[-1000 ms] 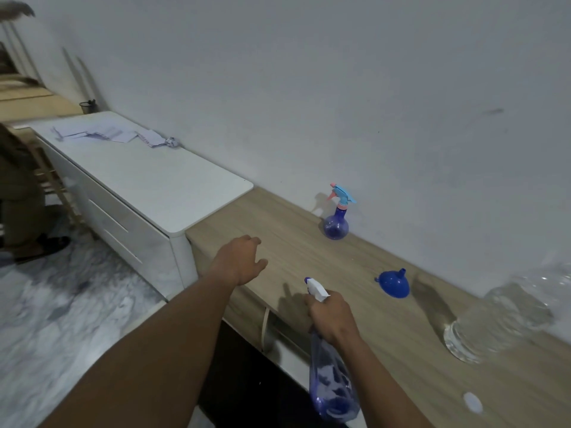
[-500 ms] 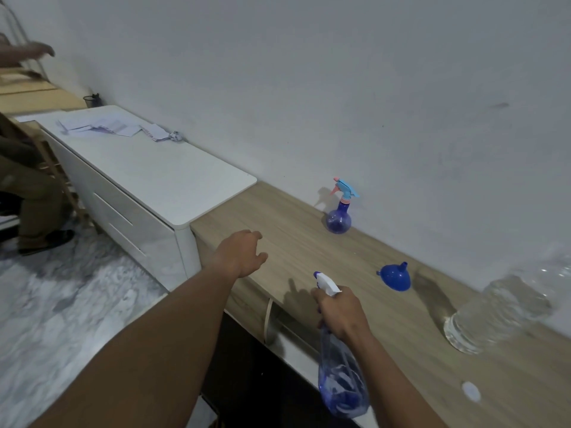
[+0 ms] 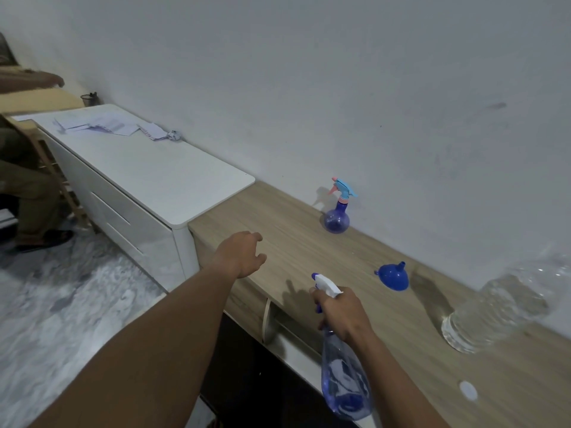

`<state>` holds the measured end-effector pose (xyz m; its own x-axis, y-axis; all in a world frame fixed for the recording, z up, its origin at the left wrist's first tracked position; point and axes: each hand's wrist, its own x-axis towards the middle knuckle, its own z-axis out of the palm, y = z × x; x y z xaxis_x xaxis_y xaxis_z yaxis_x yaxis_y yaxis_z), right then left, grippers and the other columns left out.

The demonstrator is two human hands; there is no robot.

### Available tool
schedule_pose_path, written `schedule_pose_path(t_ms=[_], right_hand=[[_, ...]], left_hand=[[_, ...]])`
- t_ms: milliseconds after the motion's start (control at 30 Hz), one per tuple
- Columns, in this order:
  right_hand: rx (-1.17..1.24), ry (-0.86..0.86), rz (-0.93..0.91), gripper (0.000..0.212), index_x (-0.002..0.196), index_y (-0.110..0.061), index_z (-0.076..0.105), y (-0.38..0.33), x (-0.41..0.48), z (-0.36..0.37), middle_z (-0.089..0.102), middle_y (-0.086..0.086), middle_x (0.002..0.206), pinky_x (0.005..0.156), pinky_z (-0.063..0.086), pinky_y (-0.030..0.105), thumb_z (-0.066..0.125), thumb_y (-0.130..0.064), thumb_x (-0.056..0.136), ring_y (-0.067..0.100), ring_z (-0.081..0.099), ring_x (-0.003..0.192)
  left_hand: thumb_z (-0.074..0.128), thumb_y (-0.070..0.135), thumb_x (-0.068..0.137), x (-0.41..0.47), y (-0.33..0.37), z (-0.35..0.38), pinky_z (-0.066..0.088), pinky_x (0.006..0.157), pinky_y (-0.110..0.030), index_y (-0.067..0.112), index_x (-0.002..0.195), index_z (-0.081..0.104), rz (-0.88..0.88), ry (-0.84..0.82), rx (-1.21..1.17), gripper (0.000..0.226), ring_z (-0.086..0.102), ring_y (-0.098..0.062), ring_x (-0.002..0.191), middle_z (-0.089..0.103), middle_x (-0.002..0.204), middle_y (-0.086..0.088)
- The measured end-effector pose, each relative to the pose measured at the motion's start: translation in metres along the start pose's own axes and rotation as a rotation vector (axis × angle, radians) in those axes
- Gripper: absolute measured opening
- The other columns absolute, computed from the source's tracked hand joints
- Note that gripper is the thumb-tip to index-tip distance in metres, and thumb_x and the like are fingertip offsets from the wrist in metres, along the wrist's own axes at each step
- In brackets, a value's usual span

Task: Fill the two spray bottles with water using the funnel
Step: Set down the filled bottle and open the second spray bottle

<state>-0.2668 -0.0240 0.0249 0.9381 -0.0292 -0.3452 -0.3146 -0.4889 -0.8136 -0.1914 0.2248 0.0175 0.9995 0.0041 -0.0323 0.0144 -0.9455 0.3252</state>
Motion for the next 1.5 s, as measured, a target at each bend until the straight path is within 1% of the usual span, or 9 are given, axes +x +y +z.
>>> schedule_pose_path(t_ms=[133, 400, 700, 900, 1000, 1200, 1333, 1433, 1500], right_hand=[[-0.007, 0.033, -0.006, 0.03, 0.079, -0.011, 0.061, 0.003, 0.001, -0.002, 0.072, 0.012, 0.069, 0.074, 0.058, 0.052, 0.065, -0.04, 0.084, 0.034, 0.072, 0.062], [0.088, 0.026, -0.074, 0.029, 0.1, -0.013, 0.051, -0.015, 0.008, -0.009, 0.068, 0.009, 0.084, 0.053, 0.049, 0.032, 0.056, -0.04, 0.092, 0.033, 0.07, 0.059], [-0.018, 0.165, -0.274, 0.011, 0.089, -0.019, 0.062, -0.064, 0.06, -0.006, 0.069, -0.001, 0.079, 0.068, 0.056, 0.041, 0.061, -0.03, 0.092, 0.019, 0.069, 0.073], [-0.113, 0.188, -0.364, 0.013, 0.098, -0.022, 0.068, -0.109, 0.108, 0.004, 0.067, -0.002, 0.084, 0.06, 0.043, 0.023, 0.057, -0.028, 0.098, 0.009, 0.059, 0.071], [-0.06, 0.187, -0.371, 0.027, 0.123, -0.022, 0.068, -0.132, 0.134, 0.013, 0.069, -0.005, 0.098, 0.062, 0.043, 0.007, 0.058, -0.016, 0.098, -0.006, 0.062, 0.078], [-0.04, 0.253, -0.368, 0.038, 0.135, -0.022, 0.062, -0.165, 0.189, 0.026, 0.065, -0.006, 0.098, 0.065, 0.035, -0.005, 0.055, -0.009, 0.1, -0.028, 0.052, 0.073], [-0.042, 0.3, -0.342, 0.042, 0.136, -0.028, 0.061, -0.172, 0.235, 0.037, 0.07, -0.001, 0.101, 0.067, 0.037, -0.002, 0.052, -0.006, 0.101, 0.001, 0.063, 0.088], [-0.051, 0.301, -0.352, 0.048, 0.139, -0.029, 0.058, -0.17, 0.268, 0.043, 0.071, 0.007, 0.103, 0.078, 0.045, 0.01, 0.048, -0.001, 0.101, 0.021, 0.065, 0.094], [-0.11, 0.331, -0.365, 0.051, 0.141, -0.03, 0.056, -0.172, 0.287, 0.043, 0.07, 0.004, 0.104, 0.082, 0.049, 0.022, 0.047, -0.001, 0.1, 0.02, 0.064, 0.092]], left_hand=[[0.058, 0.044, 0.095, 0.001, -0.001, 0.0, 0.049, 0.101, -0.042, 0.019, 0.145, 0.048, -0.008, -0.01, 0.004, 0.056, 0.055, -0.023, 0.126, 0.058, 0.138, -0.005], [0.059, 0.043, 0.095, 0.01, 0.003, -0.003, 0.048, 0.102, -0.042, 0.02, 0.144, 0.049, 0.001, -0.019, -0.033, 0.055, 0.055, -0.023, 0.126, 0.058, 0.138, -0.006], [0.067, 0.031, 0.089, 0.041, 0.009, -0.005, 0.047, 0.103, -0.035, 0.023, 0.141, 0.053, 0.054, -0.138, -0.153, 0.055, 0.058, -0.02, 0.123, 0.062, 0.135, -0.003], [0.07, 0.014, 0.076, 0.079, 0.01, -0.006, 0.05, 0.099, -0.026, 0.024, 0.139, 0.057, 0.084, -0.273, -0.34, 0.065, 0.061, -0.013, 0.119, 0.064, 0.134, -0.001], [0.076, 0.024, 0.067, 0.108, 0.008, -0.007, 0.053, 0.096, -0.031, 0.028, 0.136, 0.056, 0.103, -0.33, -0.409, 0.072, 0.063, -0.014, 0.115, 0.063, 0.134, 0.005], [0.082, 0.035, 0.074, 0.176, -0.011, 0.005, 0.052, 0.089, -0.032, 0.031, 0.127, 0.058, 0.141, -0.309, -0.397, 0.059, 0.066, -0.014, 0.098, 0.068, 0.112, 0.011], [0.056, 0.007, 0.1, 0.232, -0.014, 0.021, 0.039, 0.106, -0.031, -0.003, 0.138, 0.047, 0.231, -0.447, -0.264, 0.041, 0.05, -0.02, 0.112, 0.044, 0.116, -0.002], [0.071, 0.033, 0.087, 0.254, -0.023, 0.03, 0.04, 0.086, -0.024, 0.022, 0.14, 0.051, 0.237, -0.182, -0.288, 0.058, 0.056, -0.009, 0.104, 0.06, 0.12, 0.008], [0.063, 0.059, 0.074, 0.269, -0.029, 0.039, 0.049, 0.082, -0.031, 0.031, 0.138, 0.051, 0.251, -0.116, -0.197, 0.071, 0.066, -0.017, 0.1, 0.069, 0.116, 0.006]])
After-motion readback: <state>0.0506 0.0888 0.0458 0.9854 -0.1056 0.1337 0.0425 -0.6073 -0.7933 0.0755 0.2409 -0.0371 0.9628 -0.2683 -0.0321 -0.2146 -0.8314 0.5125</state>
